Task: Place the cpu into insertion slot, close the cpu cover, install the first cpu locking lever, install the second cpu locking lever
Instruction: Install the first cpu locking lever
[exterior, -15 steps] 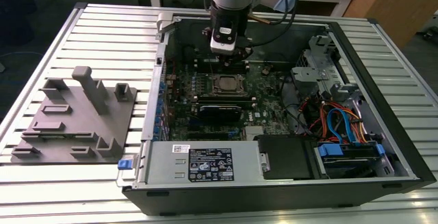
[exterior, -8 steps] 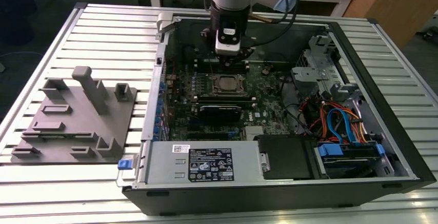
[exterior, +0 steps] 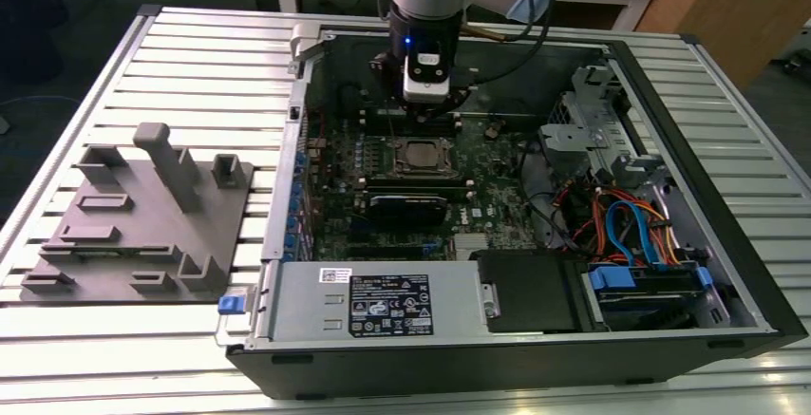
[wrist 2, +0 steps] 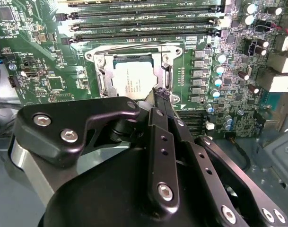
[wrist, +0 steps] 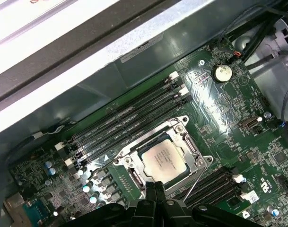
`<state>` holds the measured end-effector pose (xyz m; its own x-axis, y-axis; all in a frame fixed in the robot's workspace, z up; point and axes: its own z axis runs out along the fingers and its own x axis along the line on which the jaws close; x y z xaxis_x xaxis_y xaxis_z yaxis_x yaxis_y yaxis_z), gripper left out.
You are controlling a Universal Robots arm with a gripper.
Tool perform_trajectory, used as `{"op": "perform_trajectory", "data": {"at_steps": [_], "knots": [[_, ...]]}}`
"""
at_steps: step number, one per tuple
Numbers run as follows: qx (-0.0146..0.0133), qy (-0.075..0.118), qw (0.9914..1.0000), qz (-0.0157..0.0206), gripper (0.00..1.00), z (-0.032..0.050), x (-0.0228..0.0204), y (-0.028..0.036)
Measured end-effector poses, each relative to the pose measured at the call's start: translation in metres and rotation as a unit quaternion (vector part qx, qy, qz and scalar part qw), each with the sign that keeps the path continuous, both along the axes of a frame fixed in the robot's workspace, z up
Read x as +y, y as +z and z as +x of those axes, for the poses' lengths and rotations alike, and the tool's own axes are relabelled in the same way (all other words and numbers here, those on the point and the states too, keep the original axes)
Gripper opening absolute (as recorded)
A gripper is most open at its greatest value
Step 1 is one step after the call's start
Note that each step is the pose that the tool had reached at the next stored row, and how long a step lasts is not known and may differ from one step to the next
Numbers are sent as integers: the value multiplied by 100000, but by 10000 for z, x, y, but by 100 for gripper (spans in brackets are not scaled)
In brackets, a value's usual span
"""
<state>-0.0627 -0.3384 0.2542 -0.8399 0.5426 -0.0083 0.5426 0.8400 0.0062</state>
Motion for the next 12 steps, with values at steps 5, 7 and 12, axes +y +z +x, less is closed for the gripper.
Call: {"op": "perform_trajectory", "data": {"at_steps": [5,7,12], "knots": [[1,228,100000,-1,11,0,0,0],[0,1818,99983,0,11,0,0,0],[1,6317,99800,0,11,0,0,-1]]}}
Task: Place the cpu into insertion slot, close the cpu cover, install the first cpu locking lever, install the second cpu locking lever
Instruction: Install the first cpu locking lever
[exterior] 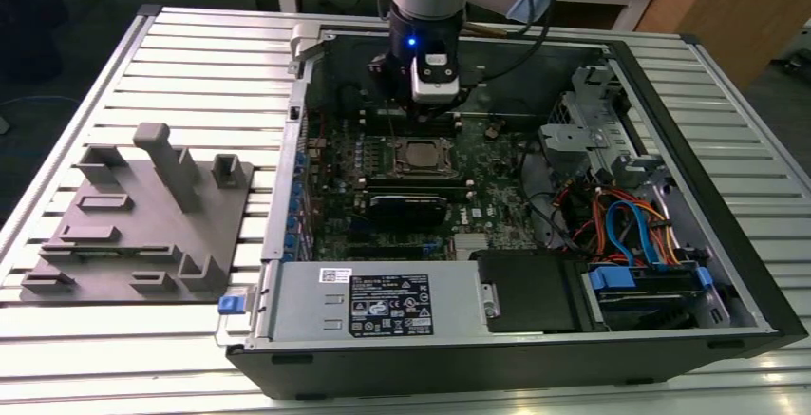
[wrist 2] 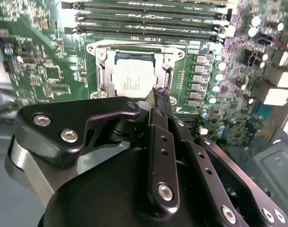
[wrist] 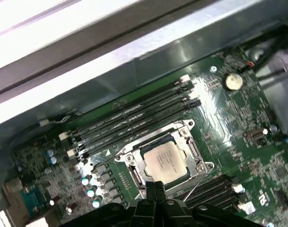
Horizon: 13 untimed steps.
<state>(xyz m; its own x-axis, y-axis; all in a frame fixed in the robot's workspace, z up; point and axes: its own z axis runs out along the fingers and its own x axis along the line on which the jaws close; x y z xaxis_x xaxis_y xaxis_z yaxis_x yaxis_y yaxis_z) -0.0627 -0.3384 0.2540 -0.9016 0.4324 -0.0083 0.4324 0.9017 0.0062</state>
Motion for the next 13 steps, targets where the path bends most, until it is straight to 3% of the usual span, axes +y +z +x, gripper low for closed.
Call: {"op": "perform_trajectory", "data": {"at_steps": [6,13], "knots": [[0,4786,99885,1,11,0,0,-1],[-2,5212,99864,3,11,0,-1,-1]]}}
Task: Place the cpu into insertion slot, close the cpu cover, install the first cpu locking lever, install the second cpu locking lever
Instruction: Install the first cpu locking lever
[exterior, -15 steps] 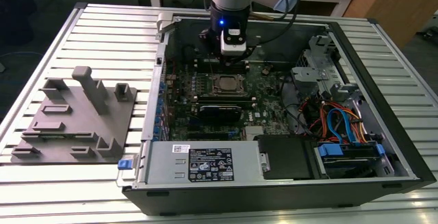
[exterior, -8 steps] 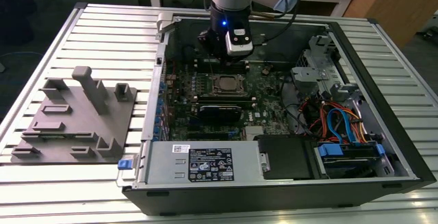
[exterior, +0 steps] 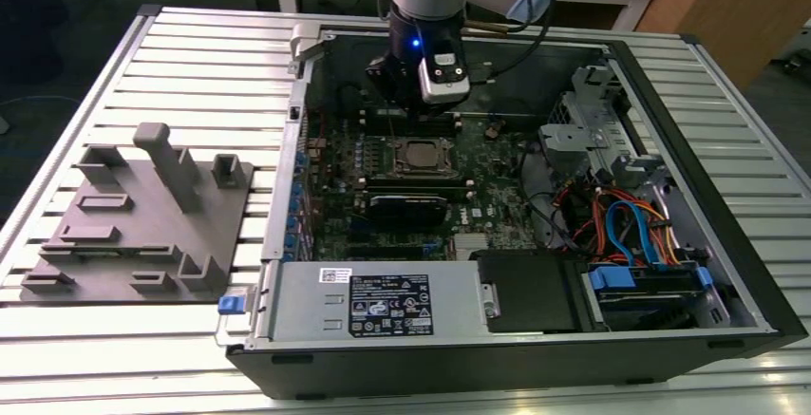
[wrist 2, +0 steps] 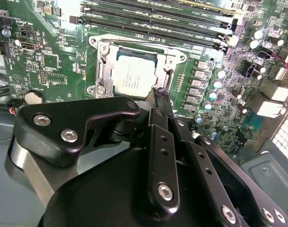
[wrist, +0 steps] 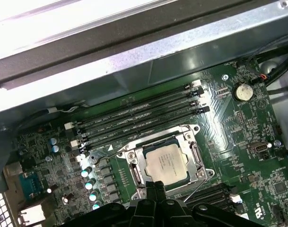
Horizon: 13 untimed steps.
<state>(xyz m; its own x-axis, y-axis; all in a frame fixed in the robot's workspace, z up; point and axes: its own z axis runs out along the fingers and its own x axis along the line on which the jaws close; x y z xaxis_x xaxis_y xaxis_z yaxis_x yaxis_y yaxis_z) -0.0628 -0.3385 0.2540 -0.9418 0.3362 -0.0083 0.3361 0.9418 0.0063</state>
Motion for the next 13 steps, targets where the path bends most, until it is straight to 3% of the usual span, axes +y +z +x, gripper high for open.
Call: {"op": "perform_trajectory", "data": {"at_steps": [3,6,13], "knots": [[-13,514,99999,0,11,0,0,0],[-12,2562,99967,-1,11,0,0,0],[-11,7154,99744,0,11,0,-1,0]]}}
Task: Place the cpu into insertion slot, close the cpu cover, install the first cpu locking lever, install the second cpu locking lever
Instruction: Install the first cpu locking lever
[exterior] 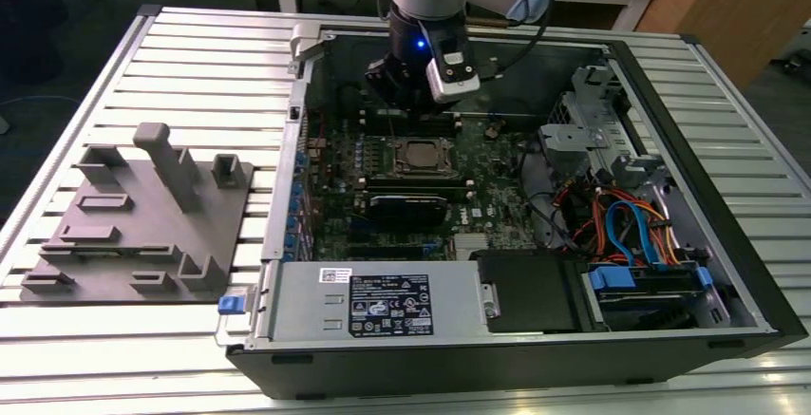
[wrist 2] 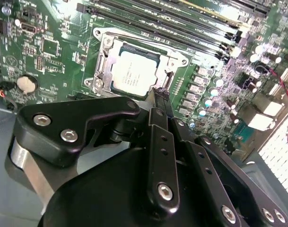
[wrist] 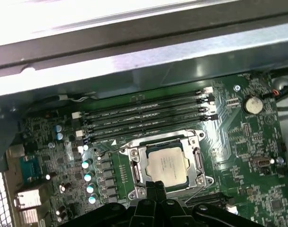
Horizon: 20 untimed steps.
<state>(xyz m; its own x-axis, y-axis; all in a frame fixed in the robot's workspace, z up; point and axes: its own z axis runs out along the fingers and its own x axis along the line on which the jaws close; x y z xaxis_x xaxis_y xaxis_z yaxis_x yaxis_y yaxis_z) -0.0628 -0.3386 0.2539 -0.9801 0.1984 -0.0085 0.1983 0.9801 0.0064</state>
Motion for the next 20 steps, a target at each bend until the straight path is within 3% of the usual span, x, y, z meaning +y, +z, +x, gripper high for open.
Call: {"op": "perform_trajectory", "data": {"at_steps": [6,20], "knots": [[0,2394,99971,0,11,0,-1,0],[-1,2450,99970,1,11,0,-1,0]]}}
